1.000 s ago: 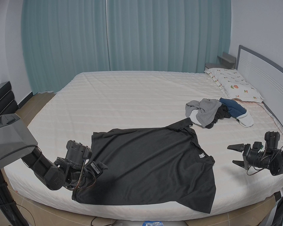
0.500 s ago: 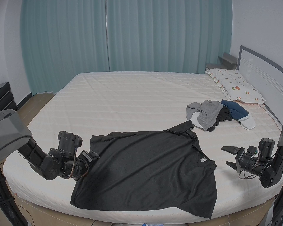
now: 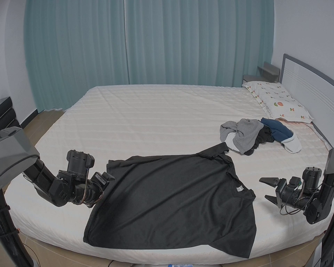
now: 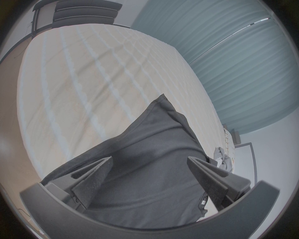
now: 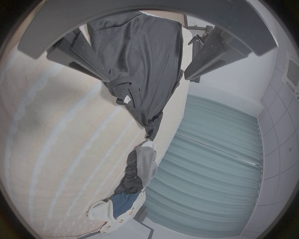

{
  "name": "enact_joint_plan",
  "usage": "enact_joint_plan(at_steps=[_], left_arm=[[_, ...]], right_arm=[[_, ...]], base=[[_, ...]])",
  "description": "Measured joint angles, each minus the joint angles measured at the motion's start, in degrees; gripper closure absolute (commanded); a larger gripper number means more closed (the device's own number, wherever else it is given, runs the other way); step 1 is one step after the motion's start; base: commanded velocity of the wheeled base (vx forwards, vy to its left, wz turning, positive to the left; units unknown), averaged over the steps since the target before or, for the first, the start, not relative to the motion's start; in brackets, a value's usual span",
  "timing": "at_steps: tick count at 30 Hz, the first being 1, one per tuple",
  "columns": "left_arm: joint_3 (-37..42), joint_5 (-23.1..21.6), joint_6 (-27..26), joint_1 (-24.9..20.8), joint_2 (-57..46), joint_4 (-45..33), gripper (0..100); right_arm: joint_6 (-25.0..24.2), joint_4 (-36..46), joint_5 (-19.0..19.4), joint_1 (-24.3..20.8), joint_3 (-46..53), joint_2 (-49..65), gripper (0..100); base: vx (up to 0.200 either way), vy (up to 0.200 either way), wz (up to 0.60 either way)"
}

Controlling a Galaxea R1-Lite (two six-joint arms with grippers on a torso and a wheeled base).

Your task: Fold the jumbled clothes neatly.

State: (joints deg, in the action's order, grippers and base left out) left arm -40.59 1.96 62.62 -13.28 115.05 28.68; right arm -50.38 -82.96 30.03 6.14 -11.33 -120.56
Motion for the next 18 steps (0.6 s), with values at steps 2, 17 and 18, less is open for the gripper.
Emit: enact_joint_plan(at_steps=[2,17,18], left_arm=[[-0.7,0.0,-0.1,0.4,0.1,-0.1,0],[-11.7,-2.1,-3.8,4.6,4.8,-2.5,0],[-13.2,-2.4,-4.0,4.9,5.4,-3.1,0]], right_arm=[[0.0,-0.3,0.0,0.0,0.2,-0.2,0],[0.1,-0.7,0.0,-0.1,0.5,-1.8,0],[0.1,-0.7,0.0,-0.1,0.4,-2.0,0]], base=[[0.000,0.000,0.00],[0.000,0.000,0.00],[0.000,0.000,0.00]])
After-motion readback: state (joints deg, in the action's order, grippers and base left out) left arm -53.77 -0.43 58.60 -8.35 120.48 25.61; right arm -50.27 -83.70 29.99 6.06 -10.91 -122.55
